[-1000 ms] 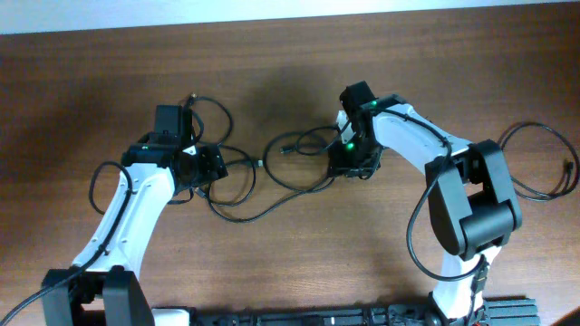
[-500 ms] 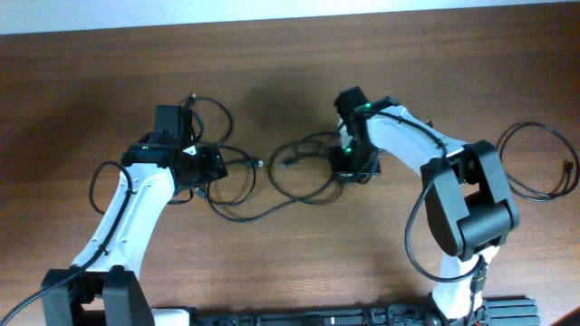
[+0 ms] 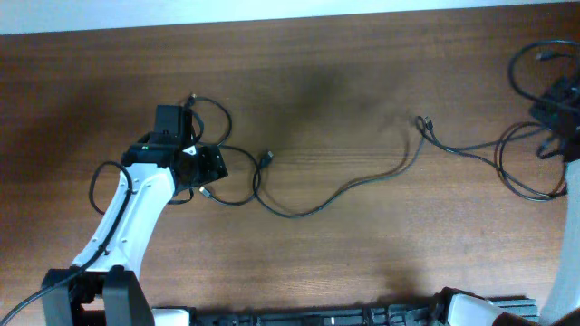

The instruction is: Untangle cables

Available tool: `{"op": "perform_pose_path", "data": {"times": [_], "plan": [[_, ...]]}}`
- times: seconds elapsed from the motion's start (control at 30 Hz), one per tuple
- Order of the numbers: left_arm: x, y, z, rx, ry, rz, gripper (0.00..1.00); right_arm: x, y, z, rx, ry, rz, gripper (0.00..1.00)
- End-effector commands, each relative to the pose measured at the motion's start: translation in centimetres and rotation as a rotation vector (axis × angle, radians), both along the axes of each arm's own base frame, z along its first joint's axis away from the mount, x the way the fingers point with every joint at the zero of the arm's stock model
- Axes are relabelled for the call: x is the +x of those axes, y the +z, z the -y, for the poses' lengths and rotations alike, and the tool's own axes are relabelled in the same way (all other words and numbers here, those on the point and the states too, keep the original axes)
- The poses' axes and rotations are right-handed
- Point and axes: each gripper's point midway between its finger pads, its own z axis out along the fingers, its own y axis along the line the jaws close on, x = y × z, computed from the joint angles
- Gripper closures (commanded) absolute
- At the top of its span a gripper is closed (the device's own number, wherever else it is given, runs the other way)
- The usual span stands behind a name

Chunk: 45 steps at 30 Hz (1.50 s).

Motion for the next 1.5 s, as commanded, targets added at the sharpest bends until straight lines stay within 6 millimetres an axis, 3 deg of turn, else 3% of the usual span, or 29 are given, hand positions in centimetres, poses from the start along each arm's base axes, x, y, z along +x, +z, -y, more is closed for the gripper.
{"op": "perform_pose_path", "data": {"times": [0.0, 0.17, 0.23, 0.27, 0.4, 0.47, 0.53, 0.67, 0.7, 0.77, 0.87, 0.97, 1.17, 1.33, 1.4, 1.47], "plan": [[0.1, -0.1, -0.2, 0.005, 0.013, -0.004, 0.14, -1.2, -0.9, 3.5, 0.031, -0.158, 0.017, 0.96], [0.1, -0.1, -0.2, 0.005, 0.013, -0.004, 0.14, 1.0, -5.0, 5.0, 0.115, -0.159, -0.047, 0.96], [0.1, -0.1, -0.2, 0.005, 0.013, -0.004, 0.14, 3.0, -6.8, 3.7, 0.22, -0.089, -0.029, 0.24], [0.1, -0.1, -0.2, 0.005, 0.013, -0.004, 0.14, 4.1, -7.7, 2.4, 0.298, -0.02, -0.023, 0.07], [0.2, -0.1, -0.2, 0.005, 0.013, -0.003, 0.14, 6.1, -9.0, -1.8, 0.447, 0.216, -0.032, 0.05], [0.1, -0.1, -0.2, 0.005, 0.013, -0.004, 0.14, 7.1, -8.8, -6.8, 0.525, 0.455, -0.043, 0.06], [0.2, -0.1, -0.2, 0.005, 0.013, -0.003, 0.14, 6.8, -9.1, -11.6, 0.552, 0.661, -0.112, 0.06], [0.2, -0.1, -0.3, 0.006, 0.013, -0.003, 0.14, 4.0, -11.6, -22.0, 0.517, 1.04, -0.345, 0.06], [0.2, -0.1, -0.4, 0.016, 0.016, -0.002, 0.14, 3.4, -12.4, -23.7, 0.51, 1.083, -0.385, 0.06], [0.2, 0.0, -1.9, 0.086, 0.041, 0.002, 0.14, 1.6, -14.5, -28.4, 0.5, 1.215, -0.46, 0.06], [0.2, -0.1, -3.7, 0.085, 0.12, -0.003, 0.14, -0.4, -16.8, -32.8, 0.431, 1.437, -0.509, 0.08], [-0.3, -0.2, -6.0, 0.048, 0.213, -0.021, 0.01, -2.0, -20.2, -38.2, 0.273, 1.7, -0.482, 0.12], [-0.5, -0.2, -7.4, -0.037, 0.288, -0.023, 0.01, -4.0, -24.2, -45.1, 0.089, 1.91, -0.326, 0.16], [-0.5, -0.2, -7.4, -0.038, 0.287, -0.024, 0.01, -6.0, -28.4, -47.4, 0.075, 1.978, -0.398, 0.16], [-0.5, -0.2, -7.4, -0.038, 0.287, -0.023, 0.01, -6.1, -28.5, -47.5, 0.064, 1.981, -0.403, 0.18], [-0.5, -0.2, -7.4, -0.038, 0.287, -0.024, 0.01, -6.1, -28.5, -47.5, 0.065, 1.982, -0.404, 0.28]]}}
